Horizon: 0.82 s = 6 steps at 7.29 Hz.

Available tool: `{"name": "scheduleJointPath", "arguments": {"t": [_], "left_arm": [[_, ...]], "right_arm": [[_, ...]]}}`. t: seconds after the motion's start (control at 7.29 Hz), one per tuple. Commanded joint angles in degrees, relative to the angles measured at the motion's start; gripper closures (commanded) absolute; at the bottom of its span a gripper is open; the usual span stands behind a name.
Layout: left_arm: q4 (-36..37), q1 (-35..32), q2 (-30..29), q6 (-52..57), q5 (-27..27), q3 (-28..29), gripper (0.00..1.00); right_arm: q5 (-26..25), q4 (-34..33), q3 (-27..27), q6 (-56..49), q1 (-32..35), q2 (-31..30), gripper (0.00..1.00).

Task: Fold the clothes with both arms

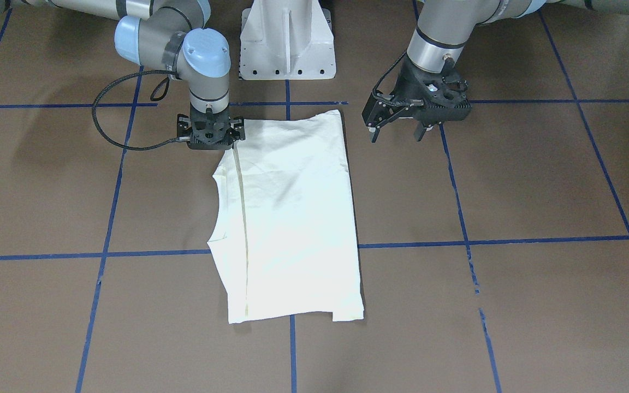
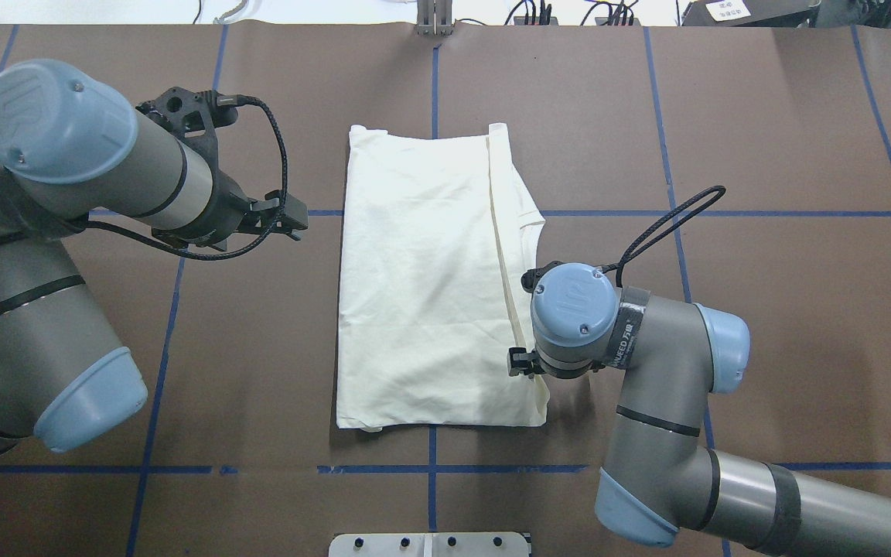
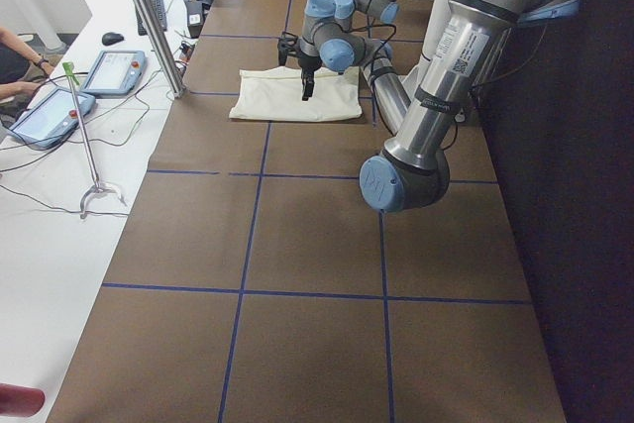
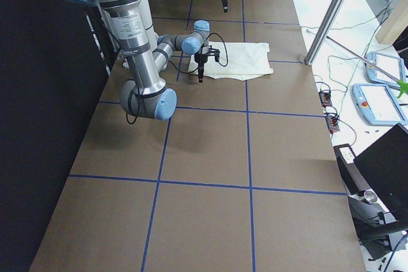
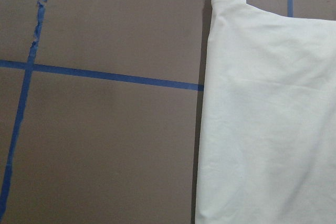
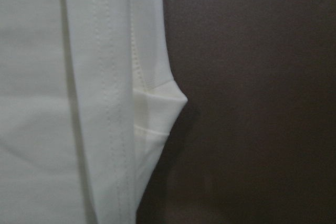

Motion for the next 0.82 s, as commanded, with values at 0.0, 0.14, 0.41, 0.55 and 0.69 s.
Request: {"name": "scheduleJointPath", "arguments": {"t": [0.0, 0.14, 0.41, 0.55, 0.69], "left_arm": [[-0.07, 0.93, -0.12, -1.11, 0.00, 0.00, 0.00], [-0.07, 1.54, -0.30, -1.65, 0.09, 0.00, 0.00], [-0.07, 1.81, -0.39, -1.74, 0.09, 0.00, 0.00], [-0.07, 1.81, -0.39, -1.74, 0.09, -0.09, 0.00], [-0.07, 1.81, -0.39, -1.65, 0.09, -0.09, 0.00]], "right_arm": [[0.01, 0.10, 2.10, -3.03, 1.52, -3.82, 0.00], [0.01, 0.27, 4.20, -5.31, 3.19, -6.63, 0.00], [2.54, 0.45, 4.66, -5.77, 5.91, -5.26, 0.00], [3.00, 0.36, 2.75, -6.21, 7.32, -0.90, 0.00], [3.26, 0.54, -0.66, -6.30, 7.86, 3.24, 0.00]]}}
